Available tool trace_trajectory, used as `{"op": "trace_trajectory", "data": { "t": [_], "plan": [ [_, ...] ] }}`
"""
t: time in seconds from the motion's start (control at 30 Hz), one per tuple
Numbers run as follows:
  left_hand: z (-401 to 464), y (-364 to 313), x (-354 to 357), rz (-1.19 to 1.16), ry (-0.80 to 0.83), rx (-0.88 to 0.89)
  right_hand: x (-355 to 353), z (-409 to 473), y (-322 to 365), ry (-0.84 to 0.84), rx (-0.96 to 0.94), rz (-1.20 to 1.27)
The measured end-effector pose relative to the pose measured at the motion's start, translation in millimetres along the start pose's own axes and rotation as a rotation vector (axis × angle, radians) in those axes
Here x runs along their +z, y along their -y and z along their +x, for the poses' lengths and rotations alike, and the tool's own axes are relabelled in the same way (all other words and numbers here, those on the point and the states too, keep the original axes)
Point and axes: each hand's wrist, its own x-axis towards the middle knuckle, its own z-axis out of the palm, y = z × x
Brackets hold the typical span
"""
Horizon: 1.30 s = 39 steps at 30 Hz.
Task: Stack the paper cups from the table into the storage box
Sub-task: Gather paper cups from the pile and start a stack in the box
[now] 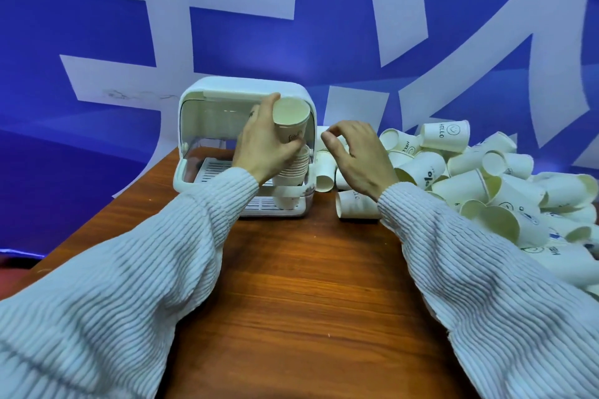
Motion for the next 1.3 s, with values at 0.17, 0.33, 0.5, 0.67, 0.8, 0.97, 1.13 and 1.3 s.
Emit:
{"op": "trace_trajectory", "data": {
  "t": [0.17,0.33,0.5,0.67,0.8,0.97,1.13,1.3],
  "plan": [
    [-7.2,10.7,10.9,0.432,0.206,-0.056,-16.3,-10.4,-21.9,0.107,0.073,-0.064],
    [-12.6,17.7,9.9,0.571,0.309,0.042,-39.5,-19.0,-24.5,0.662,0.075,-0.243],
    [-23.7,11.0,11.6,0.538,0.224,0.109,-32.4,-39.7,-31.7,0.941,-0.049,-0.570],
    [-48.7,-7.8,29.7,0.386,0.093,0.750,-42.0,-39.3,-28.9,0.647,0.176,-0.166],
    [-63.8,-18.1,55.2,0.491,0.315,0.844,-61.8,-38.2,-17.3,0.569,0.285,0.167],
    [-60.2,-27.9,62.6,0.582,0.085,0.784,-70.5,-45.6,-25.8,0.521,0.332,0.446],
    [-51.4,-30.6,47.2,0.392,0.078,0.483,-71.4,-51.7,-47.3,0.433,0.275,-0.059],
    [-44.9,-32.0,32.5,0.197,-0.002,0.303,-53.9,-60.0,-44.4,0.630,0.034,-0.548]
  ]
}}
